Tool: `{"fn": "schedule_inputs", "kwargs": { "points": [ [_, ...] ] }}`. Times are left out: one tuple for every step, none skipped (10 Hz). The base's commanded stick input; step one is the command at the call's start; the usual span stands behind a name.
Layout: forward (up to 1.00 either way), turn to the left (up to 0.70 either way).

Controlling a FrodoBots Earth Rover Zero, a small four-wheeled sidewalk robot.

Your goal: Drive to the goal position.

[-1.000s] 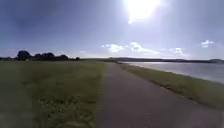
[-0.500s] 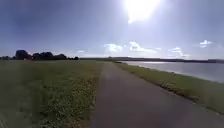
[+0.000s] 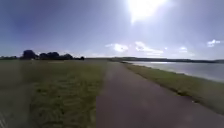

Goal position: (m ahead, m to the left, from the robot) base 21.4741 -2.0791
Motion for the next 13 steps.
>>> {"fn": "schedule_inputs", "kwargs": {
  "points": [
    [0.70, 0.05],
    [0.70, 0.05],
    [0.70, 0.05],
    [0.70, 0.05],
    [0.70, 0.05],
    [0.70, 0.05],
    [0.70, 0.05],
    [0.70, 0.05],
    [0.70, 0.05],
    [0.70, 0.05],
    [0.70, -0.30],
    [0.70, -0.22],
    [0.70, 0.01]
  ]
}}
